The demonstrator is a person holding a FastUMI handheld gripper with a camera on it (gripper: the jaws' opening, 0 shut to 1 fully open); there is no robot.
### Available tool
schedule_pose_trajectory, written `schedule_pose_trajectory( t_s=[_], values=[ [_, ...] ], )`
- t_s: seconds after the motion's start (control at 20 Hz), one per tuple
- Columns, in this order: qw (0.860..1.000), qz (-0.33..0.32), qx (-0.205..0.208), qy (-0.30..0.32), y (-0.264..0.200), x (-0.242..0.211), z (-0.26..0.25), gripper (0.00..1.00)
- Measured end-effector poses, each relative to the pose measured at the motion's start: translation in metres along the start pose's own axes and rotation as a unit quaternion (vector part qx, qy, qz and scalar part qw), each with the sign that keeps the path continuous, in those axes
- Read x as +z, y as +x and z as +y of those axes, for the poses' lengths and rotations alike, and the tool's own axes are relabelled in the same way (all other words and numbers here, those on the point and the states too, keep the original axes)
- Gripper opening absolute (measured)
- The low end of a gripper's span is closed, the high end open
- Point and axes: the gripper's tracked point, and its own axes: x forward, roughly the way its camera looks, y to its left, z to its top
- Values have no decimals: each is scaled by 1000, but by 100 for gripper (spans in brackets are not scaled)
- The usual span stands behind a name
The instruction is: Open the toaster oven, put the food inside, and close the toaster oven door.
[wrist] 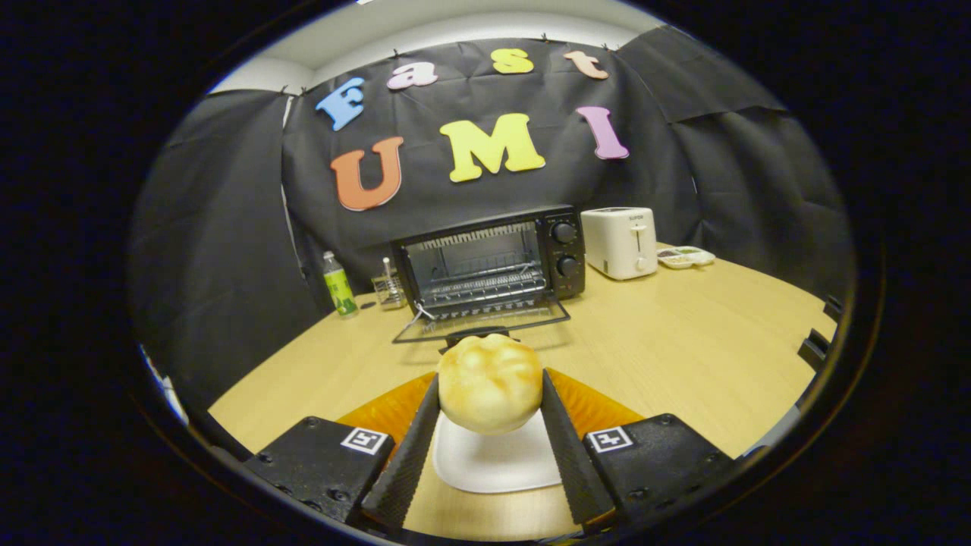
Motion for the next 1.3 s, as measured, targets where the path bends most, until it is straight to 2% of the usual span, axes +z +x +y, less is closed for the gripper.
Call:
schedule_pose_trajectory(
  t_s=[0.2, 0.45, 0.7, 0.85, 0.95, 1.15, 1.3],
  values=[
    [996, -58, 17, 59, 26, 46, 11, 81],
    [984, -120, 25, 128, 89, 98, 4, 80],
    [985, -44, 22, 163, 163, 88, 2, 81],
    [986, -12, 13, 164, 202, 81, -1, 81],
    [986, -21, 11, 166, 226, 88, -1, 81],
    [989, 4, 24, 146, 265, 88, 9, 81],
    [992, -12, 21, 124, 284, 104, 9, 81]
  ],
)
